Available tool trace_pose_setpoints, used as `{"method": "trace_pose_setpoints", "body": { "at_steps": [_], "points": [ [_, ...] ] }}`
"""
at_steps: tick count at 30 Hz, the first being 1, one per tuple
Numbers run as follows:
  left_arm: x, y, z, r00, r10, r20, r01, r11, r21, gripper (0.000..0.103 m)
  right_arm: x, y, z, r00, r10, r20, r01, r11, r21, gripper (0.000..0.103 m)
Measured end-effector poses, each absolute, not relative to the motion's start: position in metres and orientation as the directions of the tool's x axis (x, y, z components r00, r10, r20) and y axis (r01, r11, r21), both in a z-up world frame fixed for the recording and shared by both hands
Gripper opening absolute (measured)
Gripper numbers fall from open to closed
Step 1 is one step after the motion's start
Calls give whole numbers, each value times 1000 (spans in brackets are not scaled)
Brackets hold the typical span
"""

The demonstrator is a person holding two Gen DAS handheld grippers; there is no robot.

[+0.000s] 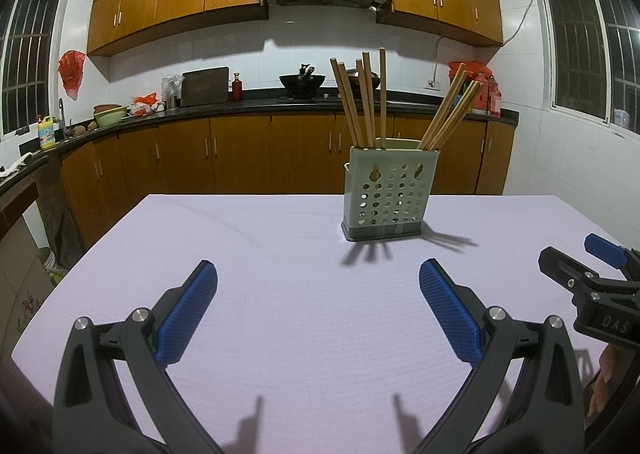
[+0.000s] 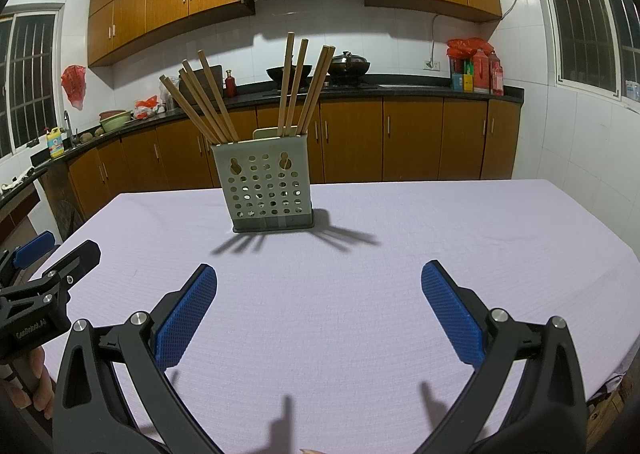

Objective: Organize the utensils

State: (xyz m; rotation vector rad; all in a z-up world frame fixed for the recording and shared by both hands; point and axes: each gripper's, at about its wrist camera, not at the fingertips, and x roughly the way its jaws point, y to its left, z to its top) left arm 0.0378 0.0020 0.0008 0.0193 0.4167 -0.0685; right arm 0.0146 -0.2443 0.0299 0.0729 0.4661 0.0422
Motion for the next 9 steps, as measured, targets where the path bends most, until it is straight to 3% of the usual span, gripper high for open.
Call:
{"method": "trace_pose_setpoints", "body": {
  "at_steps": [9],
  "points": [
    [39,3,1,907,-64,-416,71,997,3,99,15,-245,30,892,57,-447,-24,996,80,101]
  ]
}}
